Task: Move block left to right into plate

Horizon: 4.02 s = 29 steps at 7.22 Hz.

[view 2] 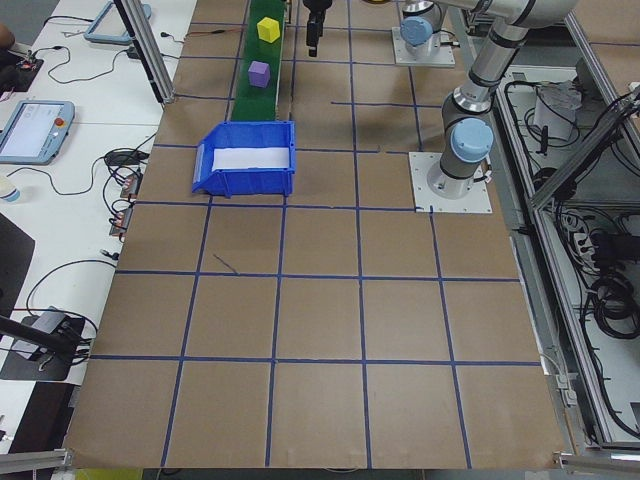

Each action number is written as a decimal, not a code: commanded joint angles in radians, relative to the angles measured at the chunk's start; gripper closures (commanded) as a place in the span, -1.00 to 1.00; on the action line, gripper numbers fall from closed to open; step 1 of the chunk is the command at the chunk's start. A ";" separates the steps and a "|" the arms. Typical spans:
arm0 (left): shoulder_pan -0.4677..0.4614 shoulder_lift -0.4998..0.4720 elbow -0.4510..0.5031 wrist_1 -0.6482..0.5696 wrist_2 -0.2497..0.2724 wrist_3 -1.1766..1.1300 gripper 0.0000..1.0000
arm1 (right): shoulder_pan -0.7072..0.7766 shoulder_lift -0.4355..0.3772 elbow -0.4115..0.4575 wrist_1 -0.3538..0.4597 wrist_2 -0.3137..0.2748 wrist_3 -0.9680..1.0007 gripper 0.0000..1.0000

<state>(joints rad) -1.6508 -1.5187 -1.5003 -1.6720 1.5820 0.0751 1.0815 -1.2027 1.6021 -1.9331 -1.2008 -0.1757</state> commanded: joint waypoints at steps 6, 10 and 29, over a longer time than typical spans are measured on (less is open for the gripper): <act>0.000 0.000 0.000 0.000 0.004 0.000 -1.00 | 0.000 0.025 -0.010 -0.010 0.009 0.042 -1.00; -0.001 0.002 0.000 -0.002 0.004 0.000 -1.00 | 0.000 0.038 -0.005 -0.053 0.001 0.044 -1.00; -0.003 0.015 -0.017 -0.011 0.004 0.000 -1.00 | -0.754 -0.198 0.360 -0.065 -0.406 -0.708 0.69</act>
<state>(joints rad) -1.6537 -1.5036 -1.5171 -1.6825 1.5861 0.0752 0.4472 -1.3929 1.9096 -1.9821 -1.5803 -0.8453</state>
